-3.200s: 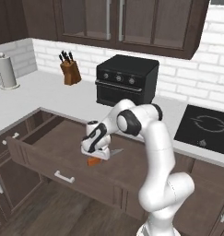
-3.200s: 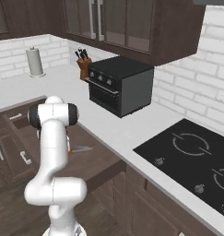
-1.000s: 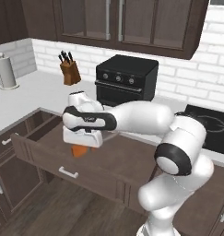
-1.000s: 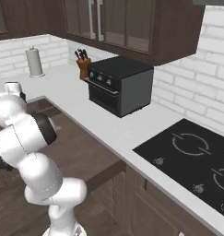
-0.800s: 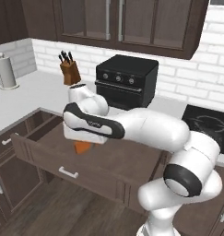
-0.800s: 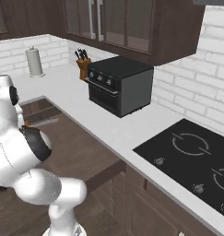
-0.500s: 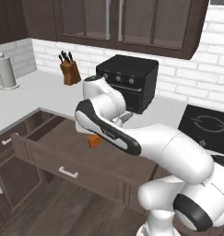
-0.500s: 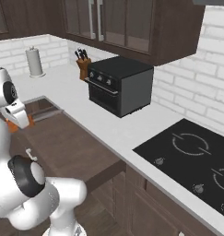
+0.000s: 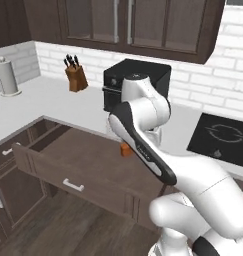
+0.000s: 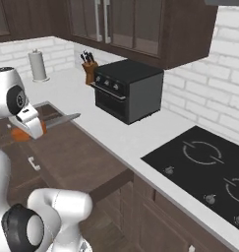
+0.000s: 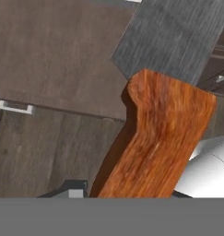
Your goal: Pick up the knife from the drawer and place it on the cutting board. Then place the meat from the plate to the cutting board.
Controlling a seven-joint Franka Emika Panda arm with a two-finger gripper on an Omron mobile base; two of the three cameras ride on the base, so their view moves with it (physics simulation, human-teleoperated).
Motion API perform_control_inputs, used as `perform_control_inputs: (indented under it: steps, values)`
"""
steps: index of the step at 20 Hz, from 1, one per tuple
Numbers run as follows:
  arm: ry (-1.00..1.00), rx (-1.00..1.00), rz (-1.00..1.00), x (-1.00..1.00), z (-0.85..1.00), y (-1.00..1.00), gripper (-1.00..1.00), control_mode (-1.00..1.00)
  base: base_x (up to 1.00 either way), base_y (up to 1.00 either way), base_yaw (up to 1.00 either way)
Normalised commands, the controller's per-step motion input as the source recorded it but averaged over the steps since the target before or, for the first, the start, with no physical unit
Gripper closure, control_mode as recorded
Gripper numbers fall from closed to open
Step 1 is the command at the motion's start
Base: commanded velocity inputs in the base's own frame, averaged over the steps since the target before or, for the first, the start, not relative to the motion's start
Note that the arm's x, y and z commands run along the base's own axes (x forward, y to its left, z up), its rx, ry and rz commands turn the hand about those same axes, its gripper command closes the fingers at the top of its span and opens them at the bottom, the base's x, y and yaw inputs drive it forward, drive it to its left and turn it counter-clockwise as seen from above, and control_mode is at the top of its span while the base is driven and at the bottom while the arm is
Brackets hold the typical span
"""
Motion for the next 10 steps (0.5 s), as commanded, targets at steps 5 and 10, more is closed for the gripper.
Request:
perform_control_inputs:
  steps: [5,10]
  values:
    - [0.00,0.00,0.00,0.00,0.00,0.00,1.00,1.00,-0.89,0.00,0.47]
    - [0.00,0.00,0.00,0.00,0.00,0.00,1.00,1.00,-0.62,0.00,0.84]
